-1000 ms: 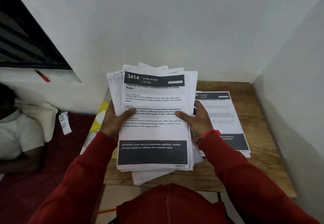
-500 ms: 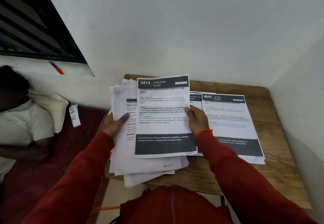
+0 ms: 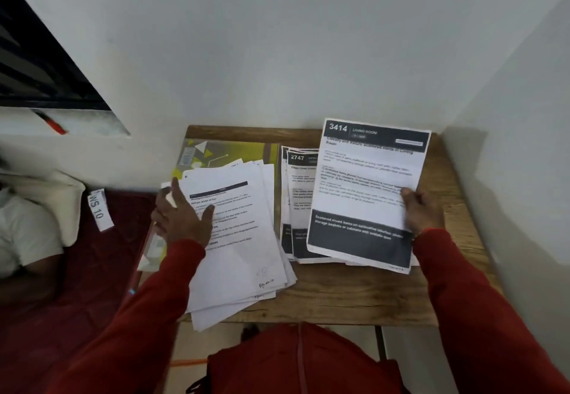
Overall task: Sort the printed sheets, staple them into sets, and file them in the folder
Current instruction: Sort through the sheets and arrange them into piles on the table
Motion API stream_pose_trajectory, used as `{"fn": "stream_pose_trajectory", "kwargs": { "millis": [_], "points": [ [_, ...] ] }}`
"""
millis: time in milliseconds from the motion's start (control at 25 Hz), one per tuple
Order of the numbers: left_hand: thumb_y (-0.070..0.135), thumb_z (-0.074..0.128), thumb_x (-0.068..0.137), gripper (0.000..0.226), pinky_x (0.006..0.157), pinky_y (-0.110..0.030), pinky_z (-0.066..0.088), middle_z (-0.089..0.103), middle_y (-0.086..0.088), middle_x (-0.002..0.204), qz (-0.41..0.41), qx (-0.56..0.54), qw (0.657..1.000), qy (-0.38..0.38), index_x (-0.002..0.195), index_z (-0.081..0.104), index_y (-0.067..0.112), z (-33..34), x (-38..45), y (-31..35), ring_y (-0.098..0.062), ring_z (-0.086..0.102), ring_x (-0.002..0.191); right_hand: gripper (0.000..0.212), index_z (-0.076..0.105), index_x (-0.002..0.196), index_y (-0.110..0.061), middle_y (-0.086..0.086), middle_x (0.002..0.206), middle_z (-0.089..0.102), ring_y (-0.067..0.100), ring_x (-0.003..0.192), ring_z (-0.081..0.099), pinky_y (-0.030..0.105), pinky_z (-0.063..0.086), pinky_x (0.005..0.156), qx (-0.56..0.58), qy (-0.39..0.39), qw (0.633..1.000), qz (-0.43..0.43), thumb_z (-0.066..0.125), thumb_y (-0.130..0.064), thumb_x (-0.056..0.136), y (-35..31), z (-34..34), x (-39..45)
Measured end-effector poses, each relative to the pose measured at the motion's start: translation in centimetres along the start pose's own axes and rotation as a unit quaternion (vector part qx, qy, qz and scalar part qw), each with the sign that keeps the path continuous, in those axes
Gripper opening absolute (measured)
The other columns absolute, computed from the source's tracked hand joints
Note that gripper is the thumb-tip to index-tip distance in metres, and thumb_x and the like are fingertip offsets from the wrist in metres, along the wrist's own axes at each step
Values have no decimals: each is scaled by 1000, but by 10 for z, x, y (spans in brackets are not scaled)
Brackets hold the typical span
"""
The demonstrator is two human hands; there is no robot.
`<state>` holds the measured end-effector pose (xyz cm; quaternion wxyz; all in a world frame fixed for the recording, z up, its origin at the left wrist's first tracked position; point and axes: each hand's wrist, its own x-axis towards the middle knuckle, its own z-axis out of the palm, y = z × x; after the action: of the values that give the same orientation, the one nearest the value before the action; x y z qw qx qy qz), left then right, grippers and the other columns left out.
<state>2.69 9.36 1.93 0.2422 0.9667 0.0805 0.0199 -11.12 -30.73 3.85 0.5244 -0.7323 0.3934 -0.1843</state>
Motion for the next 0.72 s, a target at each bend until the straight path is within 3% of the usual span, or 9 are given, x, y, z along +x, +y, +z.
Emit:
{"fn": "stream_pose_trajectory", "kwargs": {
  "millis": [40,120,200,280,320,400,480,600,720],
  "points": [
    [55,65,82,80,103,-51,33,35,-9,149,55,-25,998,-29,147,31,24,2,-11,20,-38,38,127,21,66,111,-6,10,107,66,17,98,56,25,40,85,2,0,1000,7,55,-17,97,0,-9,2],
    [79,49,76,75,91,-39,47,59,-2,132,98,-164,964,-186,131,54,28,4,-37,71,-26,59,111,18,66,109,-8,8,105,66,19,99,58,26,41,85,-9,-32,999,-4,55,-17,97,-2,-11,1],
    [85,35,73,77,83,-42,55,70,-2,117,18,-303,874,-378,121,61,30,1,-62,124,-26,69,98,13,66,103,-11,8,102,66,19,95,58,28,43,84,-6,-72,997,-30,55,-14,97,-3,0,-4],
    [81,29,79,81,96,-48,51,69,-9,118,-62,-415,784,-457,125,61,23,10,-77,155,-26,68,101,11,65,97,-12,6,97,66,18,89,58,26,45,77,-1,-78,996,-42,54,-12,97,-1,9,-4],
    [87,30,74,89,102,-49,46,68,-9,119,-76,-426,786,-440,125,63,21,21,-83,159,-25,68,104,12,66,98,-11,6,98,67,20,90,59,27,45,78,-1,-60,997,-40,54,-13,97,2,9,0],
    [98,21,65,103,106,-49,43,68,-5,121,-34,-333,873,-354,116,69,22,51,-87,155,-25,64,111,19,67,107,-7,12,108,67,27,101,60,31,44,86,-24,4,999,-22,54,-17,97,14,-10,18],
    [92,19,73,95,108,-48,38,63,-6,128,65,-195,941,-267,114,69,22,76,-89,147,-25,56,120,27,64,117,-1,19,121,63,32,113,58,33,41,92,-66,54,996,12,53,-16,97,25,-45,39],
    [57,49,92,54,117,-46,19,28,-11,155,91,-47,970,-220,136,50,26,89,-104,152,-31,24,143,32,58,125,3,20,130,59,32,120,54,28,38,90,-69,57,993,77,48,-9,98,41,-90,58],
    [41,53,95,53,118,-47,14,8,-12,160,50,-8,975,-215,144,38,27,97,-107,160,-35,8,146,35,58,129,-5,14,132,59,30,119,55,28,38,91,-102,10,991,90,48,-12,96,48,-95,65]
  ]
}}
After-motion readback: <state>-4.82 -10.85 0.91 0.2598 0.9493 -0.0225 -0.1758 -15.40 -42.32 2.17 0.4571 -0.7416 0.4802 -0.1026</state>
